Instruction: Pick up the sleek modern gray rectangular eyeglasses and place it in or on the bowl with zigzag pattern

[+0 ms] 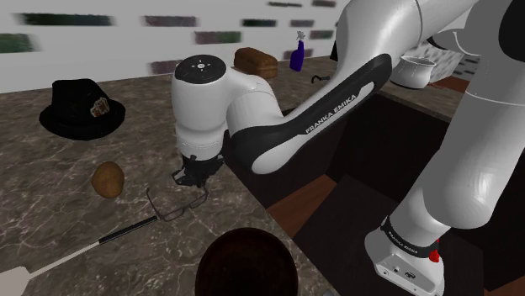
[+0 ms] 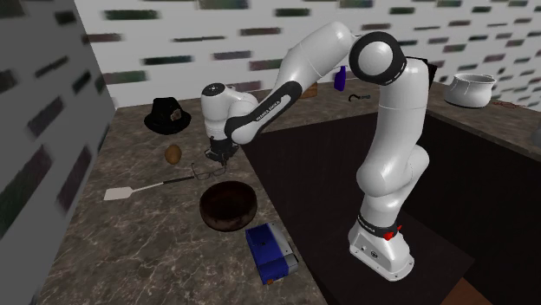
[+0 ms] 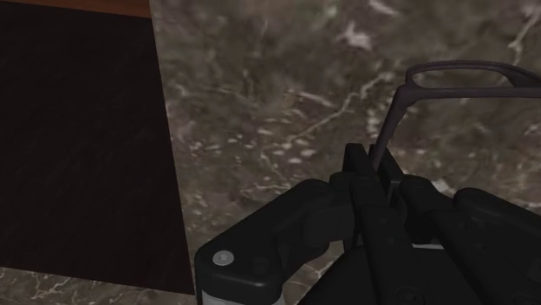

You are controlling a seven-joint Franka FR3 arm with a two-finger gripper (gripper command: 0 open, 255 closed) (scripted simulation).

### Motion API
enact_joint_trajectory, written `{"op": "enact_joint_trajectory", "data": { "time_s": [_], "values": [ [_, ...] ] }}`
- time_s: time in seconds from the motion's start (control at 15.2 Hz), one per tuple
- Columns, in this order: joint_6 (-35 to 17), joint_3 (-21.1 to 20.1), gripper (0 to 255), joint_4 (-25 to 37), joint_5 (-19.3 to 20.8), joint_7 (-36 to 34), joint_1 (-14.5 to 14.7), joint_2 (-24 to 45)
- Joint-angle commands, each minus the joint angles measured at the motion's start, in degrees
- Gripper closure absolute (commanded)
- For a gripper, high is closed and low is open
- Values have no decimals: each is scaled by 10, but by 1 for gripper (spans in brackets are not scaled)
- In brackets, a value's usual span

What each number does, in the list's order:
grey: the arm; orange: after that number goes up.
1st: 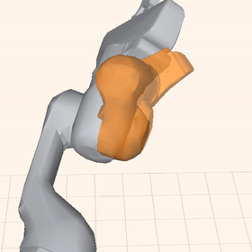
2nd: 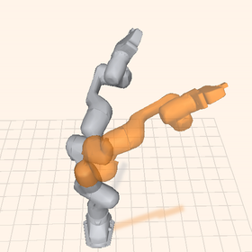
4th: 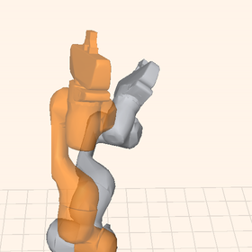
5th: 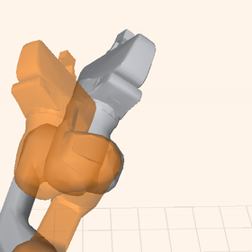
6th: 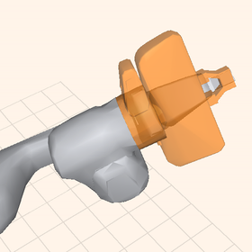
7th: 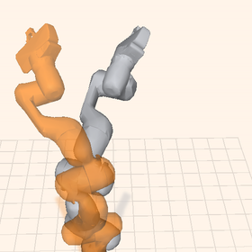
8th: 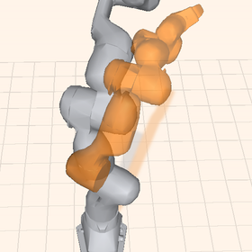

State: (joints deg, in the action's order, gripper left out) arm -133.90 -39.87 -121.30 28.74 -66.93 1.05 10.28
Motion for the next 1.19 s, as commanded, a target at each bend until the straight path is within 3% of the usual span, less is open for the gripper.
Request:
{"op": "enact_joint_trajectory", "data": {
  "time_s": [0.0, 0.2, 1.12],
  "values": [
    [0, 0, 255, 0, 0, 0, 0, 0],
    [0, 0, 255, 0, 0, 0, 0, 0],
    [78, -16, 255, 44, -84, 73, -14, -66]
  ]
}}
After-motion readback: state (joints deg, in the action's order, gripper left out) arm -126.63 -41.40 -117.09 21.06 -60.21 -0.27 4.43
